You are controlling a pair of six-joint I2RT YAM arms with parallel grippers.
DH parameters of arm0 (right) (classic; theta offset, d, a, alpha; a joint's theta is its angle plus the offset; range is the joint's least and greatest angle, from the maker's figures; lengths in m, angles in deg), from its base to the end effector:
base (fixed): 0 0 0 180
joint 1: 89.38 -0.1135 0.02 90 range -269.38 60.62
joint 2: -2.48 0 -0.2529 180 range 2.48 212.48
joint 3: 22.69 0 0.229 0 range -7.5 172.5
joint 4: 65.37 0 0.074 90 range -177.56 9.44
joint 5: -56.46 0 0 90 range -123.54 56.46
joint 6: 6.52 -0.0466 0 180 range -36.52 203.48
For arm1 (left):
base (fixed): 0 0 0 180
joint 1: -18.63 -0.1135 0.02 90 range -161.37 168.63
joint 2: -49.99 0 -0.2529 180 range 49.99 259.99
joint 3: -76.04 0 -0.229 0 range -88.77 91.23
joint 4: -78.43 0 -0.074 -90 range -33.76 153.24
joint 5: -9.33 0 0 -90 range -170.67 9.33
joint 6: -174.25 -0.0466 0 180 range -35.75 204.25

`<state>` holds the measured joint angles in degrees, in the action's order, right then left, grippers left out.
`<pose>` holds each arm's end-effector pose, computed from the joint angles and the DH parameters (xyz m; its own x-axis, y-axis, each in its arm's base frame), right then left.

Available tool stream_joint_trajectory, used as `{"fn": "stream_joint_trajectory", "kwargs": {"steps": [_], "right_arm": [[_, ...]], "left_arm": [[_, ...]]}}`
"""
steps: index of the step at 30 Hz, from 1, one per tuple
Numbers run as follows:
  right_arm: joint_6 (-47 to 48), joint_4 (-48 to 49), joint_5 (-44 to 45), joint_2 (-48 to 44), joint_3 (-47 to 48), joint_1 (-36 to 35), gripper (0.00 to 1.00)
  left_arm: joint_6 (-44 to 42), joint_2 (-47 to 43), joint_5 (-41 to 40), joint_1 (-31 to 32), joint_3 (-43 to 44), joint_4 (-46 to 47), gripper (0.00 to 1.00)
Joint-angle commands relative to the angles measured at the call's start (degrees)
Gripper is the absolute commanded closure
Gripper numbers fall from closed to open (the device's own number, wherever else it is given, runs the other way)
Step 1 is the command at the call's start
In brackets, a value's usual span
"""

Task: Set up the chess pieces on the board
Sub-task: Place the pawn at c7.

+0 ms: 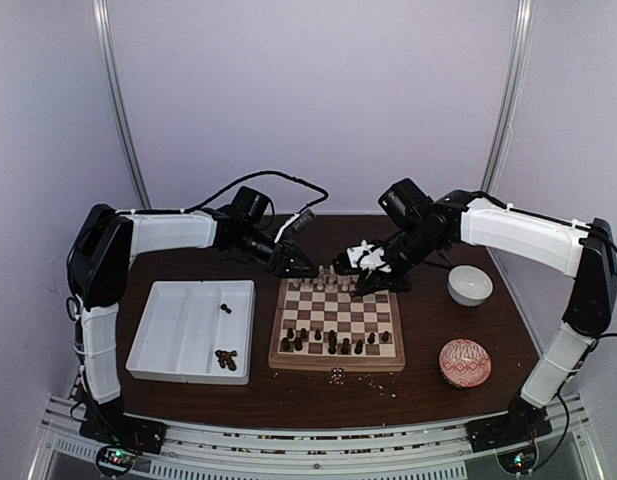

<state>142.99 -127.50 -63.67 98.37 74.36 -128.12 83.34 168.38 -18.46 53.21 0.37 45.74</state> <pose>0.2431 0.2250 0.2698 0.2841 -0.7276 -0.6244 -0.9587 -0.2066 -0.1955 0.3290 -0.2768 0.2106 -0.5875 0.4140 -0.6953 0.7731 0.0333 -0.6334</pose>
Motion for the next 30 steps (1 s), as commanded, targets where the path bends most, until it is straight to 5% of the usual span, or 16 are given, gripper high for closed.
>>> {"fn": "stream_joint_trajectory", "kwargs": {"steps": [1, 20, 23, 29, 30], "right_arm": [[2.19, -11.38, 7.28, 0.62, 0.95, 0.33, 0.9], [-5.83, -25.65, 14.77, 17.89, 17.59, -6.69, 0.89], [-6.3, -27.36, 16.15, 20.53, 19.51, -7.92, 0.89], [-6.92, -29.28, 19.11, 24.24, 21.83, -9.5, 0.89], [-7.03, -29.46, 19.49, 24.73, 22.09, -9.58, 0.89]], "left_arm": [[2.61, -6.23, -9.11, -1.78, -4.08, 6.42, 0.58], [9.39, -16.4, -25.58, -2.49, -9.0, 0.28, 0.58], [11.71, -17.6, -28.42, -2.91, -9.54, -0.5, 0.39], [12.46, -21.53, -39.76, -3.02, -11.9, -1.52, 0.33], [12.32, -22.33, -42.37, -3.06, -12.59, -1.34, 0.22]]}}
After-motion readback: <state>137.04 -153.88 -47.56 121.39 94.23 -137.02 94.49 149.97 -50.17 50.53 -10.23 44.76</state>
